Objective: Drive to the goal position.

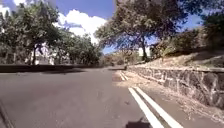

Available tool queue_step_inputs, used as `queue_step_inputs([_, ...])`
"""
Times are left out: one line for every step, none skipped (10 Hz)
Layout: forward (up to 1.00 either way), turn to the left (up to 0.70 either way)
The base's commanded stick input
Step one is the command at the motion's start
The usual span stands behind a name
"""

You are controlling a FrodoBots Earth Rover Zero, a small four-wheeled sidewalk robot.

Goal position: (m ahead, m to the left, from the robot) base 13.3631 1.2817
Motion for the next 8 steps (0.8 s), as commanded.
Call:
queue_step_inputs([0.5, 0.0])
queue_step_inputs([0.5, 0.0])
queue_step_inputs([0.5, 0.0])
queue_step_inputs([0.5, 0.0])
queue_step_inputs([0.5, 0.0])
queue_step_inputs([0.5, 0.0])
queue_step_inputs([0.5, 0.0])
queue_step_inputs([0.5, 0.0])
